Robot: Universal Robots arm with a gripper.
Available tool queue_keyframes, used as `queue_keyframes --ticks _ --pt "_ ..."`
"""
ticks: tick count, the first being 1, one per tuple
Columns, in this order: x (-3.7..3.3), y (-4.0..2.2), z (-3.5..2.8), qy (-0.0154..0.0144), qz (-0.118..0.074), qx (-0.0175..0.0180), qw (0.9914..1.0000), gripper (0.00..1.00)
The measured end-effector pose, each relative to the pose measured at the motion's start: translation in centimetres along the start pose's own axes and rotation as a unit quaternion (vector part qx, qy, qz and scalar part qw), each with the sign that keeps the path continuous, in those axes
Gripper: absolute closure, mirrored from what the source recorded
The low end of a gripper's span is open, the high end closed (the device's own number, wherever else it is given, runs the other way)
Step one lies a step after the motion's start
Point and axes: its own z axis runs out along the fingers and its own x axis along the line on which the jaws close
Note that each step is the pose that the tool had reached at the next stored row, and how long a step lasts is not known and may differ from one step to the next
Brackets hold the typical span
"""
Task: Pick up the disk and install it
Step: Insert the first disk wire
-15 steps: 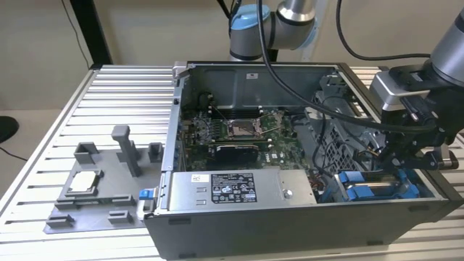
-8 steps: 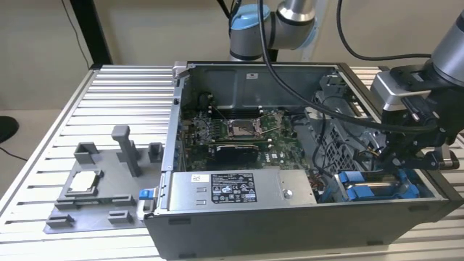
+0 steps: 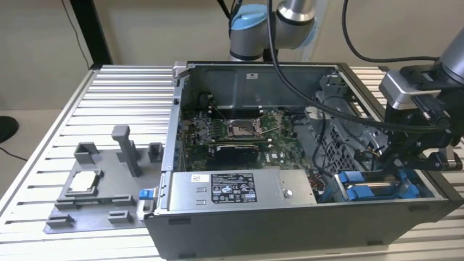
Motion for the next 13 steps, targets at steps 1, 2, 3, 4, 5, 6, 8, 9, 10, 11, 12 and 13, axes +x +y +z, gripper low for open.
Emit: queue_keyframes --ticks 1,2,3,4,5,6,8,9,10,11,12,13 --pt "0.01 0.01 0.05 0.0001 0.000 -0.0009 1.00000 1.00" --pt "0.03 0.01 0.09 0.0001 0.000 -0.0010 1.00000 1.00" --pt "0.05 -0.01 0.13 0.0002 0.000 -0.0012 1.00000 1.00" --pt "0.08 -0.03 0.18 0.0001 0.000 -0.0013 1.00000 1.00" --pt "0.10 -0.05 0.22 0.0000 0.000 -0.0013 1.00000 1.00" --pt "0.11 -0.06 0.25 0.0001 0.000 -0.0013 1.00000 1.00" --pt "0.15 -0.10 0.30 0.0000 0.000 -0.0013 1.00000 1.00" --pt "0.18 -0.13 0.30 0.0001 0.000 -0.0013 1.00000 1.00" --pt "0.22 -0.15 0.31 0.0001 0.000 -0.0013 1.00000 1.00" --pt "0.27 -0.15 0.31 0.0001 0.000 -0.0013 1.00000 1.00" --pt "0.32 -0.16 0.30 0.0001 0.000 -0.0013 1.00000 1.00" --pt "0.36 -0.16 0.30 0.0001 0.000 -0.0013 1.00000 1.00"
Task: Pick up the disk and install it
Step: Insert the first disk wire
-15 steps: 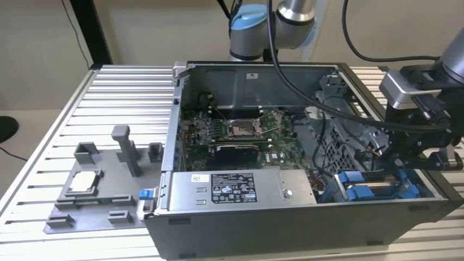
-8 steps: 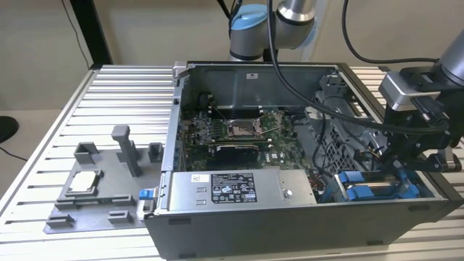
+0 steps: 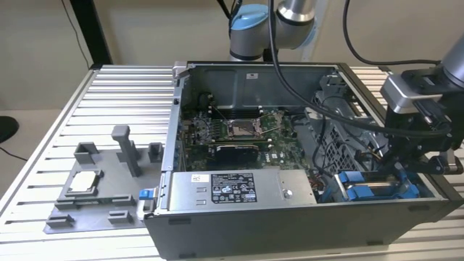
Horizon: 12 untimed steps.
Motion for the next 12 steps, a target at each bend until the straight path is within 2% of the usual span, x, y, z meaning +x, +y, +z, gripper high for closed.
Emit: queue_keyframes --ticks 12 --pt "0.22 0.00 0.15 0.0001 0.000 0.0000 1.00000 1.00"
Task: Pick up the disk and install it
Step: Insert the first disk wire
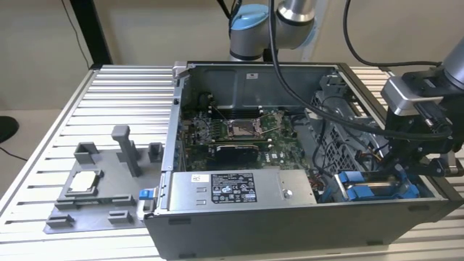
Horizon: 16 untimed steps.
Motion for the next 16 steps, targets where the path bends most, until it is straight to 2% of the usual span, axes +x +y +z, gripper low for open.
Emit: queue_keyframes --ticks 16 --pt "0.03 -0.06 0.35 0.0000 0.000 0.0000 1.00000 1.00"
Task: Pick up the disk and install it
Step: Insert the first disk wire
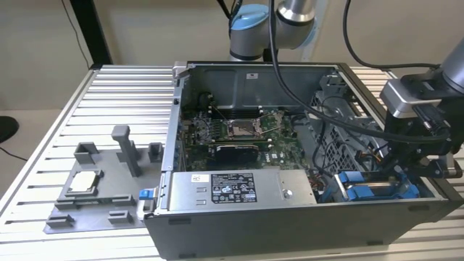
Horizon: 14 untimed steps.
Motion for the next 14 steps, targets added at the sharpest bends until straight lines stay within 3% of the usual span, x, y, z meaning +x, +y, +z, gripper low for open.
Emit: queue_keyframes --ticks 14 --pt "0.21 -0.01 0.15 -0.0003 0.000 0.0000 1.00000 1.00"
